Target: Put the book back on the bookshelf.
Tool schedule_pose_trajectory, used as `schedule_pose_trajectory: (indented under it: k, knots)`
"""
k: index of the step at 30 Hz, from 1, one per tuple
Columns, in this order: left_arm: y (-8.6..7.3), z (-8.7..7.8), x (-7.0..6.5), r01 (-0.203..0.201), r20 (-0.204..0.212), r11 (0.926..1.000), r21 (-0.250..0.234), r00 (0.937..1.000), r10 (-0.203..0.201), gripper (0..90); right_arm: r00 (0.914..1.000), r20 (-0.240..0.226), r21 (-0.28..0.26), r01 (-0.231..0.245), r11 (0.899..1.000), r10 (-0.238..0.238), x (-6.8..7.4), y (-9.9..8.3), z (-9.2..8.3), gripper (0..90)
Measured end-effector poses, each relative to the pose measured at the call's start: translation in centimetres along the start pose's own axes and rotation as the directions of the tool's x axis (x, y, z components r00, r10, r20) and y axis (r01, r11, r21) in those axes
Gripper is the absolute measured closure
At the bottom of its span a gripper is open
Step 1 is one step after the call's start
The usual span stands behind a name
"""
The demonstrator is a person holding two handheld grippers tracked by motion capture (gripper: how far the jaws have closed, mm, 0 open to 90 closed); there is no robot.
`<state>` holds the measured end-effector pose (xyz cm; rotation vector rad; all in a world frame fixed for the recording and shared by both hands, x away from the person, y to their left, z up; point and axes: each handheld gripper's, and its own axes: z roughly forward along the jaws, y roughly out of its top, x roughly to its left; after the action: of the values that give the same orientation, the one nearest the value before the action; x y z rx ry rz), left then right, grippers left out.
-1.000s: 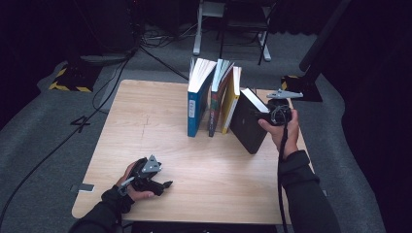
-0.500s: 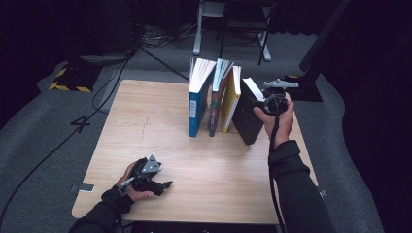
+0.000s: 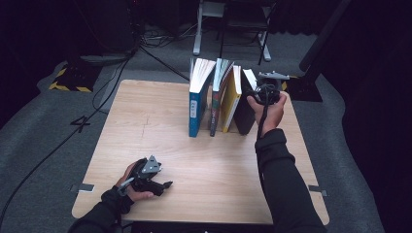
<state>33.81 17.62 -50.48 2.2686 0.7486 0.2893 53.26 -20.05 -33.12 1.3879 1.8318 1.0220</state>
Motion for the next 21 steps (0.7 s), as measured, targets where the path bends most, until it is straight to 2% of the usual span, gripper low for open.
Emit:
schedule_pose_trajectory:
  k: [6,9,15,21]
  knots:
    - [0.0,0.0,-0.1,0.003,0.0,1.0,-0.001,1.0,-0.003,18.8,0.9995,0.015,-0.009,-0.027,1.0,0.027,-0.2,0.0,1.3,53.6]
    - [0.0,0.0,0.0,0.004,-0.001,1.0,-0.001,1.0,-0.004,18.8,0.9996,0.018,-0.014,-0.022,1.0,0.022,-0.1,-0.1,1.7,53.5]
    - [0.0,0.0,0.0,0.006,0.001,1.0,-0.001,1.0,-0.006,18.8,0.9991,0.005,-0.016,-0.043,0.999,0.043,-0.5,-0.5,2.3,53.4]
    - [0.0,0.0,0.0,0.006,0.001,1.0,0.0,1.0,-0.006,18.8,0.9996,0.004,-0.013,-0.028,1.0,0.028,-0.2,-0.5,2.4,53.1]
